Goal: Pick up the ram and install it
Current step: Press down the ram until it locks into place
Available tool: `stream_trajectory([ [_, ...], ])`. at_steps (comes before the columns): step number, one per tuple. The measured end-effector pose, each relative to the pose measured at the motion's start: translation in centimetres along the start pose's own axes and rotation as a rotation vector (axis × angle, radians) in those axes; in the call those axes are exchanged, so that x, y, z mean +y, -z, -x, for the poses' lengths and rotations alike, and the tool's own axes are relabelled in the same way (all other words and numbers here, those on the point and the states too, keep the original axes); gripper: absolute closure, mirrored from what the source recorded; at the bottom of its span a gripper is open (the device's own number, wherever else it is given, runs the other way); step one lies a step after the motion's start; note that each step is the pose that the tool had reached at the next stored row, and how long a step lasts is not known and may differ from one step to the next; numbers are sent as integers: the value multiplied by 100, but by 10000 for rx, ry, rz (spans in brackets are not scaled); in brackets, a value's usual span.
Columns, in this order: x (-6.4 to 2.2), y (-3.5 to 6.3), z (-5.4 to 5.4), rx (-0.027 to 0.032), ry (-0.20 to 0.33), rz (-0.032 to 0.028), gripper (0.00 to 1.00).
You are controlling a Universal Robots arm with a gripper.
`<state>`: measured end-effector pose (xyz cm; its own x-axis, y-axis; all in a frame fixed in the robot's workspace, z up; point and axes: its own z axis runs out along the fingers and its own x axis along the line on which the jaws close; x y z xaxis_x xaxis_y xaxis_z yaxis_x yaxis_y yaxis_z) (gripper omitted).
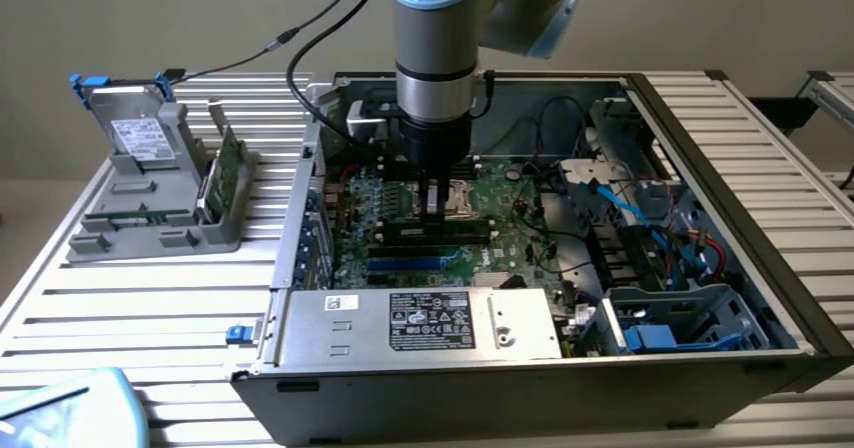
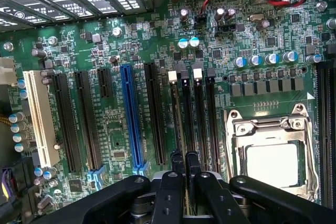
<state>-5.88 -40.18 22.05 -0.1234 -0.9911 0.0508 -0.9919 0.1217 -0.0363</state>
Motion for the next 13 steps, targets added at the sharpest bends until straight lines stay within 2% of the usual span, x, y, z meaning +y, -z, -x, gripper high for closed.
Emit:
stream_trajectory([
  [13,-12,0,8,39,1,-2,86],
])
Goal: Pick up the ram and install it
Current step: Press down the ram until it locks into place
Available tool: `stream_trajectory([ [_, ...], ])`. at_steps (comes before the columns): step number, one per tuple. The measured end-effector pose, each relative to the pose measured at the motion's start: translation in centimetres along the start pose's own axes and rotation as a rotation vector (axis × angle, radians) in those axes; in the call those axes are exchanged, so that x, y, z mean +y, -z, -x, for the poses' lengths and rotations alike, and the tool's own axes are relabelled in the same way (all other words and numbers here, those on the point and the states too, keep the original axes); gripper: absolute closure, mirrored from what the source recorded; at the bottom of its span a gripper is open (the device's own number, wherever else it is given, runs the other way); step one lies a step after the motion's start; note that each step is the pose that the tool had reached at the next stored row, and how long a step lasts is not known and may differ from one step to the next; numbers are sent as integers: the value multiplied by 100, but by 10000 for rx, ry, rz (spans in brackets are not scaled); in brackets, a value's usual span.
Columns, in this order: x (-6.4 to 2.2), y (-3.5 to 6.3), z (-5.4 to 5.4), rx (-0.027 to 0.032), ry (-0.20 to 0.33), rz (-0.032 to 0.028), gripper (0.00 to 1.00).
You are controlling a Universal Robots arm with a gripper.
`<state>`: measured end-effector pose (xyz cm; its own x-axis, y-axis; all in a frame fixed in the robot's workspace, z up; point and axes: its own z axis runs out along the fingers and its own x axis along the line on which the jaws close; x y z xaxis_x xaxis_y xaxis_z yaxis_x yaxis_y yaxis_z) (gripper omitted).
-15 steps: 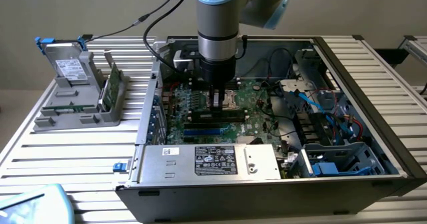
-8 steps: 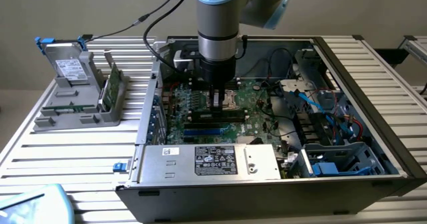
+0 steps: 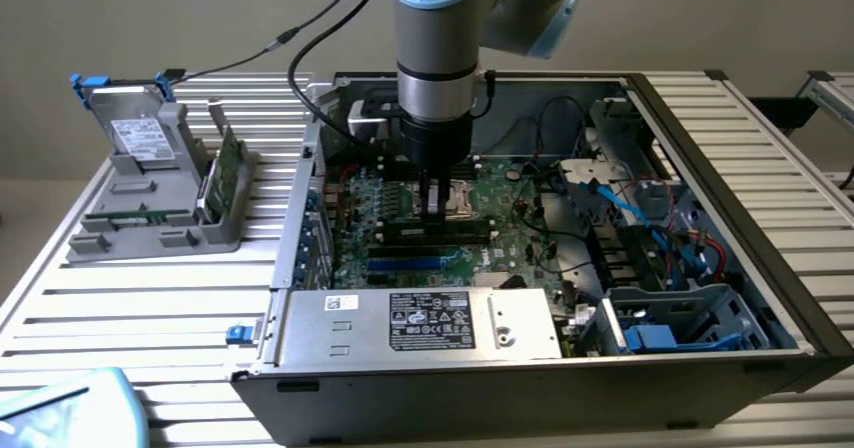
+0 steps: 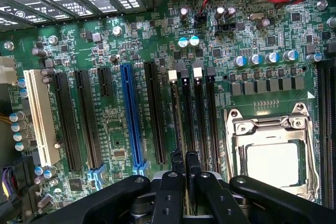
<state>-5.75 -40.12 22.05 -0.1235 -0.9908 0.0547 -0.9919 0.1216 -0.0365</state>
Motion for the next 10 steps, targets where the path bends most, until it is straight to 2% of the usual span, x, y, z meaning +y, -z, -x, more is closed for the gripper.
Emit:
stream_trajectory([
  [10,1,-24,1,2,-3,1,86],
])
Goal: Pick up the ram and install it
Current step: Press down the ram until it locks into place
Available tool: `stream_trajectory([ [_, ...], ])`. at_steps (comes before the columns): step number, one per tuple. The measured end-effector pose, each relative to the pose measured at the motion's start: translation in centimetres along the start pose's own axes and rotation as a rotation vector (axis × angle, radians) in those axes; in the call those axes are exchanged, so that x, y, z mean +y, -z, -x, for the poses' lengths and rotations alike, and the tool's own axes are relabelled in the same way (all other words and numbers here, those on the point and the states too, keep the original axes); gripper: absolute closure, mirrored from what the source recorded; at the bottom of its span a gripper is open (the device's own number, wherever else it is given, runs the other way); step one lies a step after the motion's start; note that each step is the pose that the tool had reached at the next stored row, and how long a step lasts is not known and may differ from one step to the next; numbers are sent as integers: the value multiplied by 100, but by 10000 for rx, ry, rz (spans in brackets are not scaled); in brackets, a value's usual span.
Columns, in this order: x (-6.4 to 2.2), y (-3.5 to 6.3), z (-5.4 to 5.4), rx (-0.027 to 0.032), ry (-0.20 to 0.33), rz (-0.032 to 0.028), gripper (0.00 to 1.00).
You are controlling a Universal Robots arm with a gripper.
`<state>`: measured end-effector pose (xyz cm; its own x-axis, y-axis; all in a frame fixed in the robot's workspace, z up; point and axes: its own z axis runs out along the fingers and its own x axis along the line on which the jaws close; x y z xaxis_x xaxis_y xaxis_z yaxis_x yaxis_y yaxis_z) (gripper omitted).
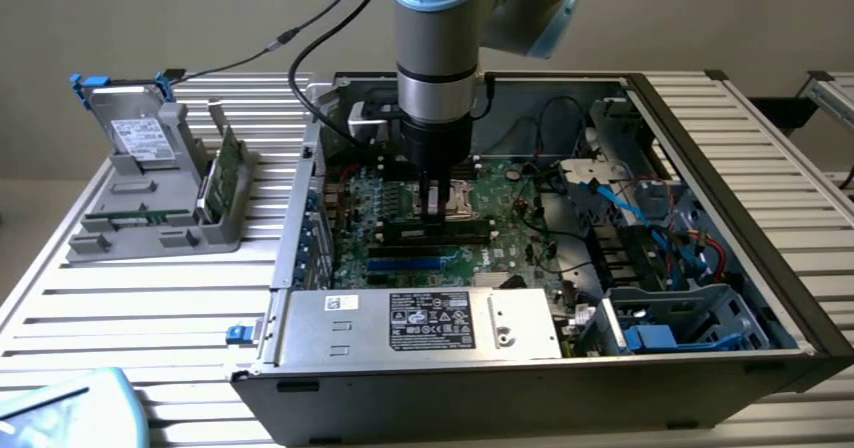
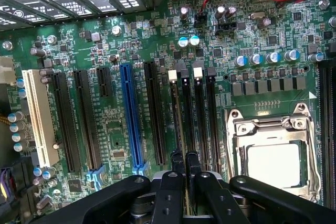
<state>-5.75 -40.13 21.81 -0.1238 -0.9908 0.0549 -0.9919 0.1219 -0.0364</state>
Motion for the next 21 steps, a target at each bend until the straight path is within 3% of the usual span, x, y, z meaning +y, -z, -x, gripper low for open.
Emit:
stream_trajectory([
  [4,0,-5,1,1,-3,17,86],
  [9,-1,-9,1,22,11,184,86],
  [12,-1,-9,0,28,8,190,86],
  [21,-9,-11,-1,63,19,284,86],
])
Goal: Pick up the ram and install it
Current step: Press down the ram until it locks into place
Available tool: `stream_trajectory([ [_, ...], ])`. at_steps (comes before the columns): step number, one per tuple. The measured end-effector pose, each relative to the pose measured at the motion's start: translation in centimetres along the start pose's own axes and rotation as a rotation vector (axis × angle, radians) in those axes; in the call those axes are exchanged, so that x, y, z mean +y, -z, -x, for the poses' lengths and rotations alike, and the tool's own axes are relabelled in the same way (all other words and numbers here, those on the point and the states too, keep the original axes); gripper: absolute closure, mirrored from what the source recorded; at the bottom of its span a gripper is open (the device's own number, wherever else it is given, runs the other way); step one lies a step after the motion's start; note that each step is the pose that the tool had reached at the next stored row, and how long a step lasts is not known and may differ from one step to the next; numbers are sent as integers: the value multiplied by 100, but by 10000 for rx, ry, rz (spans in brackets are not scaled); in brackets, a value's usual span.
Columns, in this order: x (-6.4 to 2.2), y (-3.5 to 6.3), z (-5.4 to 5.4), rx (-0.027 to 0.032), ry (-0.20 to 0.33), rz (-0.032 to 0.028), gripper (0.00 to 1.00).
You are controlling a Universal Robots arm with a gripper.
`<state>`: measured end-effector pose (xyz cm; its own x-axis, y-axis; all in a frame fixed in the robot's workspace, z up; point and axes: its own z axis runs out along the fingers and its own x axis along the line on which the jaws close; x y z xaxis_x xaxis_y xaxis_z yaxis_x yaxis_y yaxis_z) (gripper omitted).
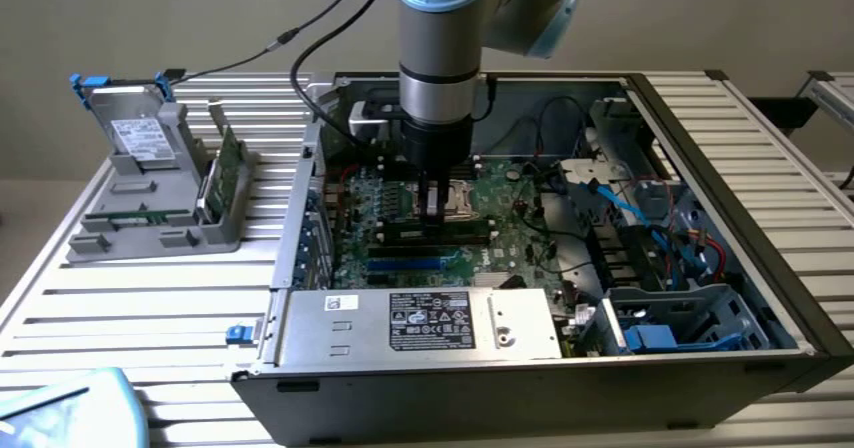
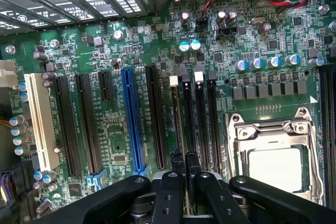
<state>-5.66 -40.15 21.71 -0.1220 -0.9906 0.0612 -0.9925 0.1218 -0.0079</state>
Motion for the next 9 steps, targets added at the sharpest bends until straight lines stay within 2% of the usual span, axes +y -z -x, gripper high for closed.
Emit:
stream_trajectory([
  [4,-4,0,-1,15,1,24,86],
  [5,11,1,-3,3,-10,-87,86],
  [6,50,2,-7,-28,-36,-401,86],
  [7,56,1,-8,-35,-41,-462,86],
  [9,53,1,-7,-36,-35,-469,86],
])
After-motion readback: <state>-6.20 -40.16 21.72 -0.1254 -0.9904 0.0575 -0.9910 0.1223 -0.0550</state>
